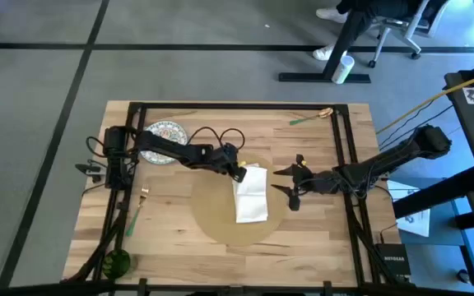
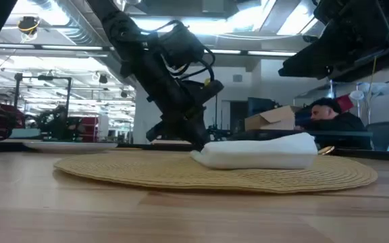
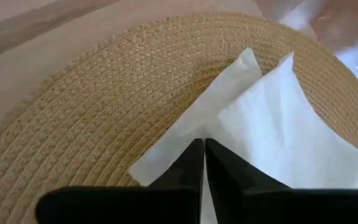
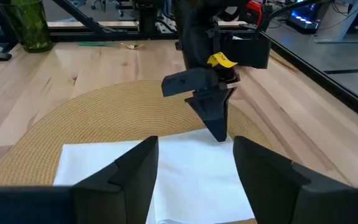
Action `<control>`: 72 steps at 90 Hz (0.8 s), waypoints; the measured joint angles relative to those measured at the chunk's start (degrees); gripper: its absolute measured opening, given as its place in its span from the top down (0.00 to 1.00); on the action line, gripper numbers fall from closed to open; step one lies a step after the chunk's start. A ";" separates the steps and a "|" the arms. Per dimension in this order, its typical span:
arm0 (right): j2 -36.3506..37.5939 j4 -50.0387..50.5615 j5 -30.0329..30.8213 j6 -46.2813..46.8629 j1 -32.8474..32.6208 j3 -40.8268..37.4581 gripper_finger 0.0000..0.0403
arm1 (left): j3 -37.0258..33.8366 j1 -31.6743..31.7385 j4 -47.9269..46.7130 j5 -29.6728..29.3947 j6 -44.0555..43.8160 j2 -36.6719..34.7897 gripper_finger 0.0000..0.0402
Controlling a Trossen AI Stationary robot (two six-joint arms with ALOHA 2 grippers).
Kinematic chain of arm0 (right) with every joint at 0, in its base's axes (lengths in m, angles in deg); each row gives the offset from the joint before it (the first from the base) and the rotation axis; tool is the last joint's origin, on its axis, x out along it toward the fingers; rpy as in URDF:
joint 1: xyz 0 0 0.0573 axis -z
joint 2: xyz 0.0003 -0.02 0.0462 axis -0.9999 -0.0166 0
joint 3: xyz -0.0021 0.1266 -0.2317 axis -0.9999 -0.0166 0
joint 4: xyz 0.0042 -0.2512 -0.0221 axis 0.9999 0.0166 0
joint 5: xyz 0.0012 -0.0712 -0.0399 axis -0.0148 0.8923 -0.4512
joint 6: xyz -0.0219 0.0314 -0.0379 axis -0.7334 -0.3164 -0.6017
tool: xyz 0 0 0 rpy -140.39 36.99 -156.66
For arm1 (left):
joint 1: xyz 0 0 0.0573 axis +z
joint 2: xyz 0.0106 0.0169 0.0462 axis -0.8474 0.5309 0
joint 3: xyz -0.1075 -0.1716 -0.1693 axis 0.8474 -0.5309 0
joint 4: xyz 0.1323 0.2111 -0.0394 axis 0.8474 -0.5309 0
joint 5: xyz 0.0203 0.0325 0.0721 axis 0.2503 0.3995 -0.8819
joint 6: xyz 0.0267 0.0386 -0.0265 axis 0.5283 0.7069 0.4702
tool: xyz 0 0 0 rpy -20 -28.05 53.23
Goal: Set table place
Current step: Fold the table napkin
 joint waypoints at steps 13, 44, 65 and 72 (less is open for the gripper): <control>0.00 0.01 0.00 0.00 0.00 0.02 0.52 | 0.00 -0.44 -0.82 -0.76 0.04 -1.01 1.00; 0.00 -0.07 0.00 -0.02 0.01 0.07 0.52 | 0.02 0.15 -4.52 -1.63 -1.36 -4.44 1.00; 0.00 -0.08 0.00 -0.01 0.00 0.07 0.52 | 0.02 0.92 -3.70 3.24 -3.29 -4.35 0.95; 0.00 -0.09 0.00 -0.02 0.00 0.07 0.52 | 0.02 0.92 -2.68 3.35 -3.66 -4.33 0.92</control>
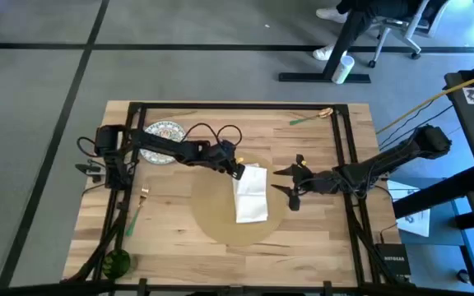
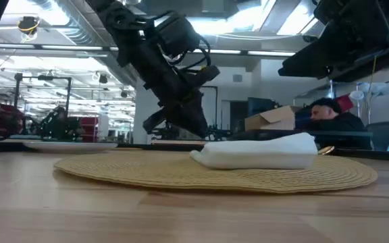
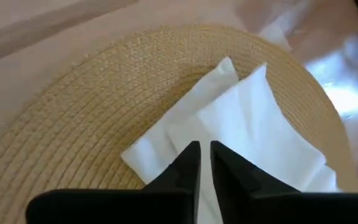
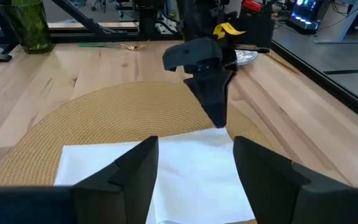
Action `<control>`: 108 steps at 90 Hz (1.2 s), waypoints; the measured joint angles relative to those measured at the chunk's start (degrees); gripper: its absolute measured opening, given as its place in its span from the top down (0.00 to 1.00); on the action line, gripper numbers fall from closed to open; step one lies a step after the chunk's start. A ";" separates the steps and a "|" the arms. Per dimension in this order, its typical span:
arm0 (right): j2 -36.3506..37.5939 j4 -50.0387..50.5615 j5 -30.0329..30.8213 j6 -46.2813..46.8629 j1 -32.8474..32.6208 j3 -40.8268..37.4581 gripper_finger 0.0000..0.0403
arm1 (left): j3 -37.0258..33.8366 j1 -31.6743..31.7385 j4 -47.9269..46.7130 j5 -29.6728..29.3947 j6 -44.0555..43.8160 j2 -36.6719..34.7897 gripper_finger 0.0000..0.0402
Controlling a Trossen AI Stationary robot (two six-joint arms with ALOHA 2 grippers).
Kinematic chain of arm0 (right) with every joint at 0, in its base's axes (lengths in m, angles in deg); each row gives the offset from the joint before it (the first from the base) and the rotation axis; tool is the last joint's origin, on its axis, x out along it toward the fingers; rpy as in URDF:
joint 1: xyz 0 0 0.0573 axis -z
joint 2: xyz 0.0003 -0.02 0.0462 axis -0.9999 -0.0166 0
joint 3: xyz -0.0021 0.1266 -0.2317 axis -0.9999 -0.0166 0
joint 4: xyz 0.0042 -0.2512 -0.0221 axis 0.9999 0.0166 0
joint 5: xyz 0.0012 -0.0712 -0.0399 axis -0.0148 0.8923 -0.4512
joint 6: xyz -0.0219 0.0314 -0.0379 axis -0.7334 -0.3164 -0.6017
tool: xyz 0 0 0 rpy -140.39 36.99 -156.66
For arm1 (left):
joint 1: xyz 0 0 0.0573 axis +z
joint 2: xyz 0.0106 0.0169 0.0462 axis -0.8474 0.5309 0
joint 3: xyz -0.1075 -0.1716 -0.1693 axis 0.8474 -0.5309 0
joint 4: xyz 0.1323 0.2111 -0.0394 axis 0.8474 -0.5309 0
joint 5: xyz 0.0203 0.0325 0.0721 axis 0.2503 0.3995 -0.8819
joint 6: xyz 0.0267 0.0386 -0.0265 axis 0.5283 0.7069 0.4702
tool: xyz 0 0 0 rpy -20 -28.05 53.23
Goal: Set table place
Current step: Fold the table napkin
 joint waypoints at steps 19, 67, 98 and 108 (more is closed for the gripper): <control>0.00 -0.04 0.00 0.02 0.00 0.00 0.52 | -0.17 0.58 -1.21 -0.05 -2.37 0.04 0.84; 0.00 -0.05 0.00 0.02 0.00 -0.04 0.52 | -0.26 1.01 -0.74 -0.30 -3.59 2.99 0.82; 0.00 0.04 0.01 0.02 0.01 -0.07 0.52 | -0.26 1.01 1.68 -0.20 -3.83 3.56 0.82; 0.00 0.00 0.00 0.02 0.02 -0.07 0.52 | -0.26 1.01 1.61 -0.20 -3.83 3.56 0.82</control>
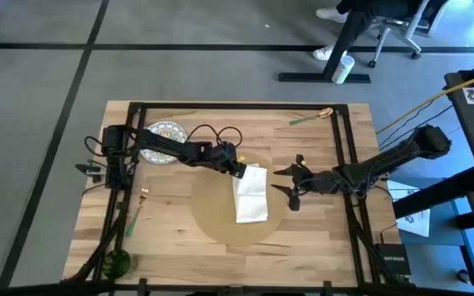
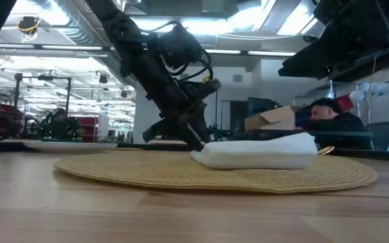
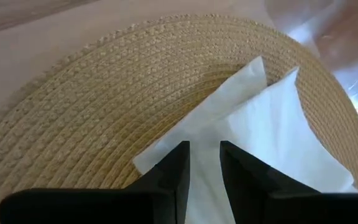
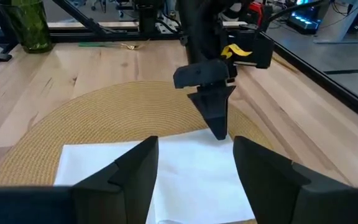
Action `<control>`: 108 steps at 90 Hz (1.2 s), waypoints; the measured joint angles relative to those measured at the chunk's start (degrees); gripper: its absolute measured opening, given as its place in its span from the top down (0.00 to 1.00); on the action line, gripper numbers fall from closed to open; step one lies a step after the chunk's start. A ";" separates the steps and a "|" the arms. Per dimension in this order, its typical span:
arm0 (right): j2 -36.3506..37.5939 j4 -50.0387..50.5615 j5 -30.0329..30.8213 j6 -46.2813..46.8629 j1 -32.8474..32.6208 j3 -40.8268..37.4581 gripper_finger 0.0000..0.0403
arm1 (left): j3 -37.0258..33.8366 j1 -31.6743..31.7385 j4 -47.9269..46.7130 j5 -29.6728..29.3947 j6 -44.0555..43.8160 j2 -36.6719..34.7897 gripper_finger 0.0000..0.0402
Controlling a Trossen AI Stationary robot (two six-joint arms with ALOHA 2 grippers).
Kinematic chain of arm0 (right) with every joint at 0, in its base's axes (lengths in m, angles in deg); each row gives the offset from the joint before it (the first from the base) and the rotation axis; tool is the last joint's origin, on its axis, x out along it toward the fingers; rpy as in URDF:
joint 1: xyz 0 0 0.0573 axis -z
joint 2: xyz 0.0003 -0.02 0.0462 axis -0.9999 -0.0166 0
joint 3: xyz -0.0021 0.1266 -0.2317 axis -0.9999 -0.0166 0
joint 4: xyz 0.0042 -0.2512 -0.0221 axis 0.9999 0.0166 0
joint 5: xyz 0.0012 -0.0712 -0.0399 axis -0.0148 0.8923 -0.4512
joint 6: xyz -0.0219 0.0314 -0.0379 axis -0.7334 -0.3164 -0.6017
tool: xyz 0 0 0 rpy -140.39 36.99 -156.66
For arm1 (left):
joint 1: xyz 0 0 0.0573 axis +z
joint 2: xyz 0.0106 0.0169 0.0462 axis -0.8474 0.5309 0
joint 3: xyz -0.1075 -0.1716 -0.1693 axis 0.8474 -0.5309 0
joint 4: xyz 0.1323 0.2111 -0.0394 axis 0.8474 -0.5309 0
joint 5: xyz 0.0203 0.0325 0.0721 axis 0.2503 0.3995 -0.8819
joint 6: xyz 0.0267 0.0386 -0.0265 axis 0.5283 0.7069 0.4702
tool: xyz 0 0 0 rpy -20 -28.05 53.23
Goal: Set table place
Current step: Fold the table napkin
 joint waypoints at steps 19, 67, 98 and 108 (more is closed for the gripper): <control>0.00 -0.02 0.00 0.00 -0.02 0.00 0.52 | 0.00 0.00 0.11 0.00 0.15 0.00 0.82; 0.00 -0.02 0.01 0.00 -0.01 0.00 0.52 | 0.00 0.00 3.35 0.67 1.70 0.00 0.82; 0.00 -0.04 0.00 0.00 -0.01 0.00 0.52 | 0.00 -0.02 2.83 0.74 1.09 2.00 0.82; 0.00 -0.02 0.00 0.00 0.00 0.00 0.52 | 0.00 -0.02 3.24 0.70 0.90 2.62 0.82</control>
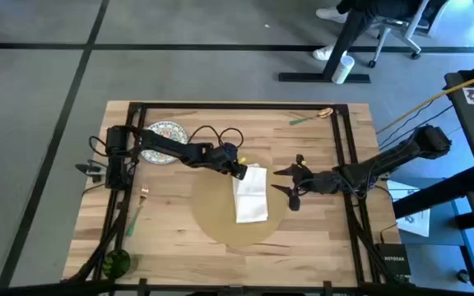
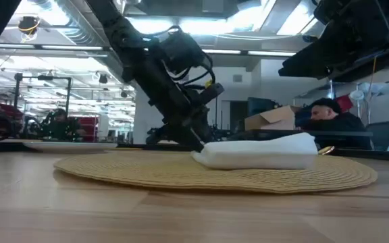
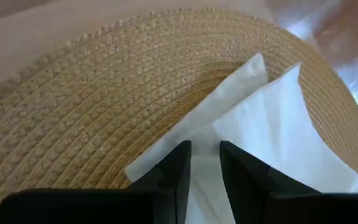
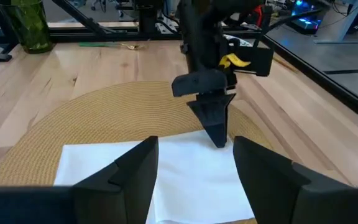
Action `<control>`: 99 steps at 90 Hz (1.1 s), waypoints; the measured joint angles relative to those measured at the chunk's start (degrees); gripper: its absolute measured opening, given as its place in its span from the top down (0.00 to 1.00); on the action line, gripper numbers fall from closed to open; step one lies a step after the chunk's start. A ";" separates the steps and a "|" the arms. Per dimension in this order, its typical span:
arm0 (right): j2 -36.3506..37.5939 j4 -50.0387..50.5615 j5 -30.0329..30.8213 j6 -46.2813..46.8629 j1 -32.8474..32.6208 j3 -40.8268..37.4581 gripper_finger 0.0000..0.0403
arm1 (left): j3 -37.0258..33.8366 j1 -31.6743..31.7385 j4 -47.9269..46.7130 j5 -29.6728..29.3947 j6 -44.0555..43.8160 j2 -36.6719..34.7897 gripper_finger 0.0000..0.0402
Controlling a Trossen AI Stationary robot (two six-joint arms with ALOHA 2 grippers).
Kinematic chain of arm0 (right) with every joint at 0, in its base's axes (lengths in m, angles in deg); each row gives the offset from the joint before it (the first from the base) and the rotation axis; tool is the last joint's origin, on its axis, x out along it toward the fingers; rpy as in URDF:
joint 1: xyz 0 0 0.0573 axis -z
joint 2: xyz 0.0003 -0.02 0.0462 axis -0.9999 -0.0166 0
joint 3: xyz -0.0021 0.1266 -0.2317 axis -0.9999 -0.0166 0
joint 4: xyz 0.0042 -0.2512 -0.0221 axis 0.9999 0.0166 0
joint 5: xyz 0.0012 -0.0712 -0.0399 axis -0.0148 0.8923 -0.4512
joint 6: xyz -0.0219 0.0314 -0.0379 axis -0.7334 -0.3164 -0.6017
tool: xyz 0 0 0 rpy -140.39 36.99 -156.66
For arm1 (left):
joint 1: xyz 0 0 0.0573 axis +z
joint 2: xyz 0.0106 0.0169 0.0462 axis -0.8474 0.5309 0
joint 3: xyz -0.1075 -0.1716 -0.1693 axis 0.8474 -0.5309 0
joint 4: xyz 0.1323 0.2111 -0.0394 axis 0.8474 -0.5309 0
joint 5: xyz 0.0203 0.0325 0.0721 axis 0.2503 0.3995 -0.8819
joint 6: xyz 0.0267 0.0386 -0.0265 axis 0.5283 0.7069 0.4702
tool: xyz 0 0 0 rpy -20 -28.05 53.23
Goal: Set table place
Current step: Fold the table napkin
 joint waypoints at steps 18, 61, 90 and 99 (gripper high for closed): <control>0.00 0.01 0.00 0.00 0.00 0.00 0.52 | 1.10 0.30 0.91 -0.04 1.26 0.28 0.82; 0.00 0.38 0.00 0.00 -0.01 0.00 0.52 | 3.98 0.35 1.49 1.32 9.15 0.26 0.82; 0.00 0.68 0.00 0.20 -0.02 0.00 0.52 | 4.00 0.83 -0.57 0.72 9.64 0.24 0.82; 0.00 0.91 0.00 0.26 -0.01 0.00 0.52 | 4.00 0.96 -4.94 0.33 5.49 0.24 0.82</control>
